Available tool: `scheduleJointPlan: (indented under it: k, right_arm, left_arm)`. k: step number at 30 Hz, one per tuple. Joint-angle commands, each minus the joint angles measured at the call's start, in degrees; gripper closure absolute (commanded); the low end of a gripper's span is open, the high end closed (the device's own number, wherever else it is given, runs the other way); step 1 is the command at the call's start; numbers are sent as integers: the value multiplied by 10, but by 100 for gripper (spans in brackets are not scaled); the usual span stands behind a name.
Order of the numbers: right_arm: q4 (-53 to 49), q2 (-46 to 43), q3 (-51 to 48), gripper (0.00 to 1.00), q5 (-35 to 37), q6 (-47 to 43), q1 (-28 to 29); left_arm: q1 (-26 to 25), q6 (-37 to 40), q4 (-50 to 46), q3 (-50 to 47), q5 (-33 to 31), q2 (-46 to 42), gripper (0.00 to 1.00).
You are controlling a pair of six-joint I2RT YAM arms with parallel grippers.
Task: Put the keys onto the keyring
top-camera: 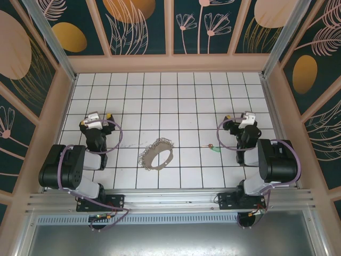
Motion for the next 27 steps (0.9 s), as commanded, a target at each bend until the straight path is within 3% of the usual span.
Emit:
scheduleJointPlan:
  k: [1,27]
  right_arm:
    - [24,-2,10,1,-8,-8,-1]
    - [27,-3,9,1,-14,-4,-6]
  left_arm:
    - [3,-7,18,6,6,0,1]
    - [3,2,14,6,26,-2,1]
